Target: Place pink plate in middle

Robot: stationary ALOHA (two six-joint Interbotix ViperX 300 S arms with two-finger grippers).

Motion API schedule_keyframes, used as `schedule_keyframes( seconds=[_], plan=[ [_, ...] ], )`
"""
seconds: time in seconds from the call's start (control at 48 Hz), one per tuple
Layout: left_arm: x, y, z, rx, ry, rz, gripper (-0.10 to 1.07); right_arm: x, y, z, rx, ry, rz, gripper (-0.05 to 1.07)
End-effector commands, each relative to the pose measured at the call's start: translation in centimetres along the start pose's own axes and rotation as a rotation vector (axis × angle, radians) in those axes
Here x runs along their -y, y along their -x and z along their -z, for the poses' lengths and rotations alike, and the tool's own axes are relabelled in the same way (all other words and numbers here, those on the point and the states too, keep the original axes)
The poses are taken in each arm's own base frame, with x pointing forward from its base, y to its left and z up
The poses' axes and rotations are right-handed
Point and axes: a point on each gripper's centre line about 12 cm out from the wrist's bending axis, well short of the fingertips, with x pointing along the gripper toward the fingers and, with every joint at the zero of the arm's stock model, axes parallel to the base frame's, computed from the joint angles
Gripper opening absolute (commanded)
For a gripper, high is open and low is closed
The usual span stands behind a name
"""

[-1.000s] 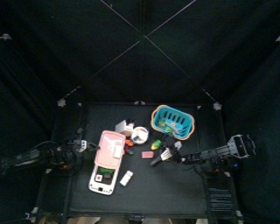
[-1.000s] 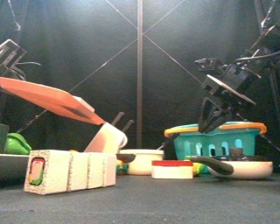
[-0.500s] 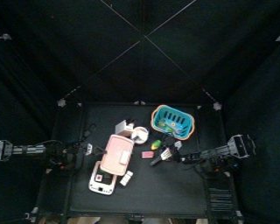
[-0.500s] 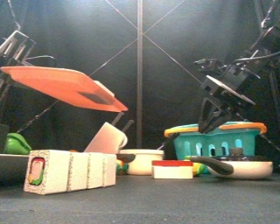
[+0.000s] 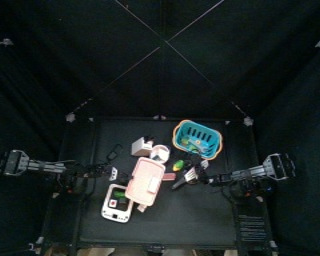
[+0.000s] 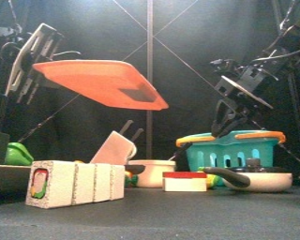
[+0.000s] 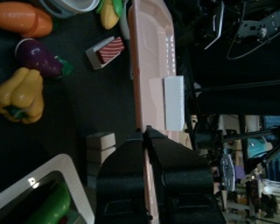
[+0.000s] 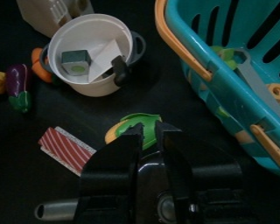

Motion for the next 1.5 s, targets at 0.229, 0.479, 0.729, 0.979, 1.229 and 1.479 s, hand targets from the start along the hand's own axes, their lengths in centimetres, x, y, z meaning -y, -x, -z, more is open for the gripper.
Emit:
schedule_keyframes(
  seconds=[0.229, 0.479, 0.729, 0.979, 1.229, 1.479],
  plan=[
    [2.4, -4.5, 0.1, 0.002, -0.033, 0.007, 0.29, 1.9, 1.7, -2.0, 0.058, -0.079, -0.017, 0.62],
    [2.8, -8.0, 1.1, -0.005, -0.064, -0.002, 0.29, 2.9, 2.1, -1.9, 0.066, -0.106, -0.014, 0.62],
    [3.2, -11.3, 3.2, -0.021, -0.071, 0.007, 0.29, 3.0, 1.8, -1.7, 0.059, -0.098, -0.003, 0.62],
    [4.3, -13.1, 4.6, -0.039, -0.086, 0.035, 0.29, 3.1, 1.7, -1.7, 0.058, -0.102, -0.001, 0.62],
    [5.1, -15.7, 5.7, -0.056, -0.081, 0.037, 0.29, 3.2, 1.7, -1.6, 0.056, -0.097, 0.001, 0.62],
    [4.0, -17.5, 7.4, -0.088, -0.039, -0.001, 0.29, 3.2, 1.6, -1.5, 0.053, -0.094, 0.004, 0.62]
  ],
)
